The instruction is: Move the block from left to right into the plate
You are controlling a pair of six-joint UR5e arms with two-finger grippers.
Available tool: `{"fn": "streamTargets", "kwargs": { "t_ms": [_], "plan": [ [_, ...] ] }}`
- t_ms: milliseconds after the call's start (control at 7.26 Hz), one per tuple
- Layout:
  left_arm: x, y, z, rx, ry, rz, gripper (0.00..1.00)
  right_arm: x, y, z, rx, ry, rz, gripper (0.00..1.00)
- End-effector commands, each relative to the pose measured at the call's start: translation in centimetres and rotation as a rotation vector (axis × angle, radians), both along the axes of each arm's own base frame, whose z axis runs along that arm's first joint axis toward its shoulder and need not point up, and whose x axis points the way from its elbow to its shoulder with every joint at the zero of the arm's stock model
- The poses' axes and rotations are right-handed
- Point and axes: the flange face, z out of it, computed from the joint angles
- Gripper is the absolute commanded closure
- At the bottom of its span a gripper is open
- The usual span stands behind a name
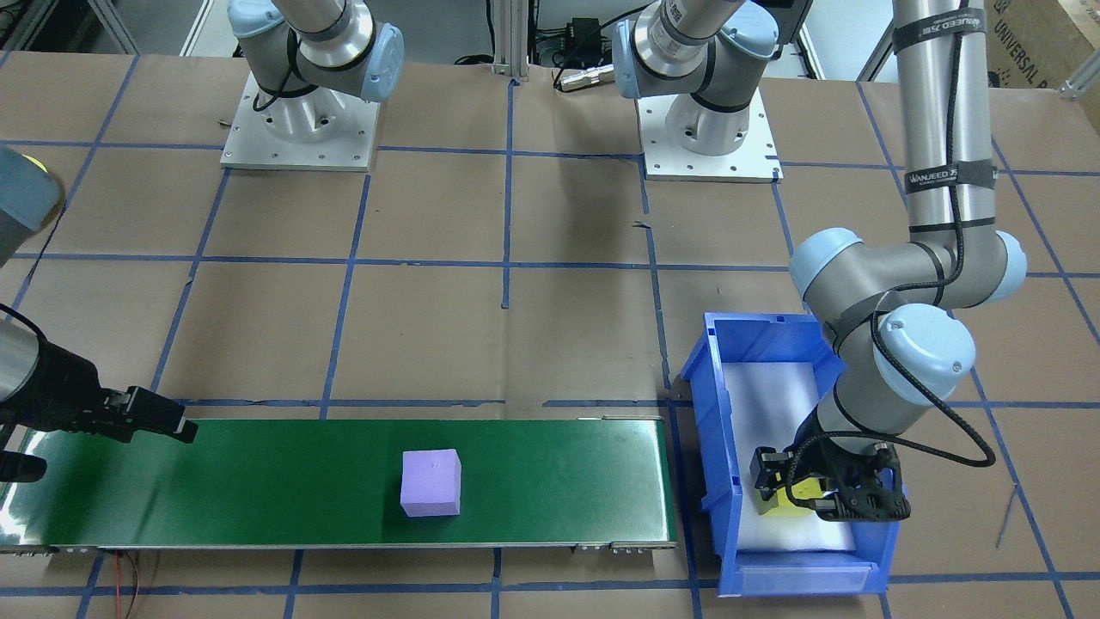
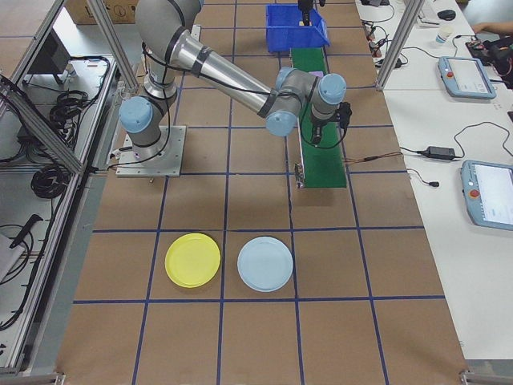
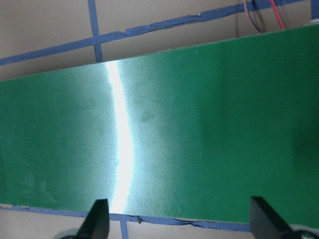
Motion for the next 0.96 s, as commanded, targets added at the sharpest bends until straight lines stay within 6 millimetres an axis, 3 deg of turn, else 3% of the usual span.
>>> {"fn": "streamTargets", "kwargs": {
  "t_ms": [0, 276, 413, 551, 689, 827],
  "plan": [
    [-0.2, 0.4, 4.8, -0.079, -0.011, -0.016, 0.65, -0.3, 0.0, -0.2, -0.021, -0.001, 0.069, 0.00],
    [-2.1, 3.1, 15.1, -0.236, 0.051, -0.048, 0.65, -0.2, -0.2, -1.1, -0.038, -0.052, 0.106, 0.00],
    [-3.6, 4.1, 17.8, -0.285, 0.081, -0.075, 0.65, -1.4, -0.2, -1.1, -0.051, -0.076, 0.083, 0.00],
    [-7.0, 4.8, 19.0, -0.304, 0.092, -0.112, 0.65, -2.3, -0.2, -1.7, -0.046, -0.081, 0.073, 0.01],
    [-10.8, 5.3, 18.7, -0.297, 0.117, -0.119, 0.64, -2.4, -0.4, -1.8, -0.048, -0.082, 0.074, 0.03],
    [-14.4, 6.4, 16.9, -0.248, 0.154, -0.090, 0.64, -2.4, -0.5, -1.5, -0.056, -0.085, 0.072, 0.02]
  ]
}}
